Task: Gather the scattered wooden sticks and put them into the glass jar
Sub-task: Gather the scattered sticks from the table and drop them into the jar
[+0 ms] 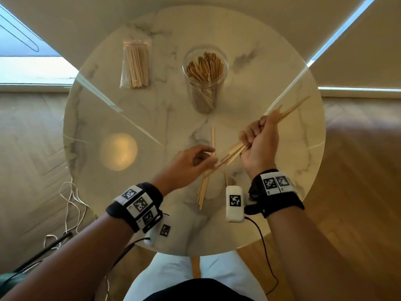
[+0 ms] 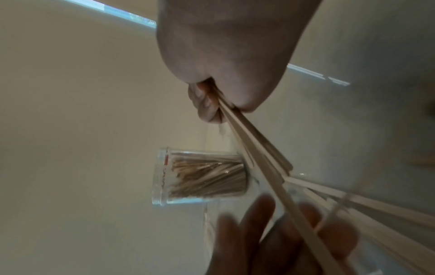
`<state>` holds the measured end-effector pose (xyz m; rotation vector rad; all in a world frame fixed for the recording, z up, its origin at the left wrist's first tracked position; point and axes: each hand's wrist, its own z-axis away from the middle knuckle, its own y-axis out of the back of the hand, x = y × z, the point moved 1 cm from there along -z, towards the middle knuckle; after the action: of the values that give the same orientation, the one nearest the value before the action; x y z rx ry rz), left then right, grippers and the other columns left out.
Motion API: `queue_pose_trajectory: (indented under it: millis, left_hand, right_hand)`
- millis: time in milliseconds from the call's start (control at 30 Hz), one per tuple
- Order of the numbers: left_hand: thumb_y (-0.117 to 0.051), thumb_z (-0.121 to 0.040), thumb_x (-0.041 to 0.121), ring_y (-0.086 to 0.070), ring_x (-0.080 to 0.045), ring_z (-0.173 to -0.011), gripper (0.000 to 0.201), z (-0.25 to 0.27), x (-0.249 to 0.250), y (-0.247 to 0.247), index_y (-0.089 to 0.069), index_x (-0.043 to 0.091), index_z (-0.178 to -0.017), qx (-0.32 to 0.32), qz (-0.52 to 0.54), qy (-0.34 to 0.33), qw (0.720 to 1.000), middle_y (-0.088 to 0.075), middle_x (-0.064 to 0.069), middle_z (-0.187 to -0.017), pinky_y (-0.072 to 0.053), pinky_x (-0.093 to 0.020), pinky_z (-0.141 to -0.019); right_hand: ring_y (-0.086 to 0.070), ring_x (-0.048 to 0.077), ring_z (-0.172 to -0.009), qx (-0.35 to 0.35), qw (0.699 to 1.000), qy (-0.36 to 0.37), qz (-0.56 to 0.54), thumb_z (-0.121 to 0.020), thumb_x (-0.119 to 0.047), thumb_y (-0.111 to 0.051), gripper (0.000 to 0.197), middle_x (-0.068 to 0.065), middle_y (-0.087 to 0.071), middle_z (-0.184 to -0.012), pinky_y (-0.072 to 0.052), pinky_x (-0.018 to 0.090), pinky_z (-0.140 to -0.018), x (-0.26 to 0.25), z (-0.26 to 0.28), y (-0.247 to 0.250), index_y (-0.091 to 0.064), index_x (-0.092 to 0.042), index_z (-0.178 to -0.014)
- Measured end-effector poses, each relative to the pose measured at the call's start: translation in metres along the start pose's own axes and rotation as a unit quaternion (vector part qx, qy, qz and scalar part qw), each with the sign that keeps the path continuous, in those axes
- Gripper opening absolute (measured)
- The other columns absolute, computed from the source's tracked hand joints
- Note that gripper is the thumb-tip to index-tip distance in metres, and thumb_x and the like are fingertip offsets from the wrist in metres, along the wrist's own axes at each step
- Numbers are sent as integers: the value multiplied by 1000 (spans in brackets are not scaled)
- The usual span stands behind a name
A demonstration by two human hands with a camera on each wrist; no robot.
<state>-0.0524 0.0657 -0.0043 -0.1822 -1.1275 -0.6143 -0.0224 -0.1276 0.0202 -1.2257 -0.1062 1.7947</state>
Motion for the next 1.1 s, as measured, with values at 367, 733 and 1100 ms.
queue_pose_trajectory:
  millis: [367,733,1100]
  left_hand:
    - [-75,-92,3,-72,-3,-97,29,-17,29,38,-68,7,-119,109,-178,-240,948,-71,-1,-112,-55,-12,-90]
    - [-41,-112,31,-54,0,-122,42,-33,47,29,-49,12,-148,146,-100,-182,967,-56,-5,-143,-41,-7,-99]
    - [-44,-108,37,-65,-7,-116,38,-36,28,44,-67,16,-129,103,-112,-155,976,-71,5,-122,-53,-42,-103]
  right_hand:
    - [-66,15,-70,-106,909,-75,396,-109,-45,-35,50,7,-72,-81,-53,30,-67,51,24,10,-64,-5,-102]
    - [-23,11,-48,-198,923,-185,273,-107,-48,-39,29,-1,-32,-64,-24,24,-42,60,54,-5,-39,-20,-102]
    - [-21,12,-47,-201,893,-201,348,-105,-28,-52,25,-3,-29,-59,-18,28,-44,51,42,-18,-42,-21,-82]
